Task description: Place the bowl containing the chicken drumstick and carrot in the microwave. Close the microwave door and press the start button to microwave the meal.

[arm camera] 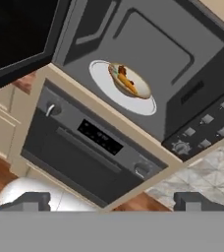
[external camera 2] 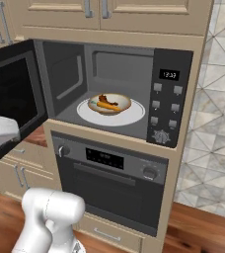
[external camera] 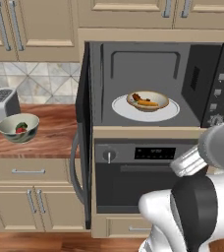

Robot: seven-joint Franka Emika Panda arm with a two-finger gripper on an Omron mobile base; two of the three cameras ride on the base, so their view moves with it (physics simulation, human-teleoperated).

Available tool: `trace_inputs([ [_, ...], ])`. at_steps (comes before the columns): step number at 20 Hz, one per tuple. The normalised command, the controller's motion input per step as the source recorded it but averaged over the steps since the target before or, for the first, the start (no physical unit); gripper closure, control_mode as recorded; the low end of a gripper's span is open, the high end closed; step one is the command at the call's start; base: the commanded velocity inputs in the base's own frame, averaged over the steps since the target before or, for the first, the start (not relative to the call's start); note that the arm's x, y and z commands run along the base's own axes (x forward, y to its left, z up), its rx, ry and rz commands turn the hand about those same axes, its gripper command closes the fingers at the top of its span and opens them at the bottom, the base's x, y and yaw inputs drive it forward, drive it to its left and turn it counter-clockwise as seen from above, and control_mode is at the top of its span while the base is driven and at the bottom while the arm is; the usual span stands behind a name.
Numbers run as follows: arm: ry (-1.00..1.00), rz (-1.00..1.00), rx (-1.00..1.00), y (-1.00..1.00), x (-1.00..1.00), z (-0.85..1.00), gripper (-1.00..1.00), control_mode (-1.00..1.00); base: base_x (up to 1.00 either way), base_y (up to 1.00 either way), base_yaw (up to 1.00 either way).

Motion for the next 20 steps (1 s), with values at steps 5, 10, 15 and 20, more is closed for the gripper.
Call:
trace_inputs([
  [5,0.06,0.0,-0.27,0.75,-0.41,0.04,-1.0,-1.0,0.0,0.0,0.0],
  [10,-0.03,0.0,-0.28,0.61,-0.29,-0.11,-1.0,-1.0,0.0,0.0,0.0],
  [15,-0.06,0.0,-0.28,0.65,-0.02,-0.35,-1.0,-1.0,0.0,0.0,0.0],
  [20,-0.07,0.0,-0.29,0.83,0.0,-0.35,-1.0,-1.0,0.0,0.0,0.0],
])
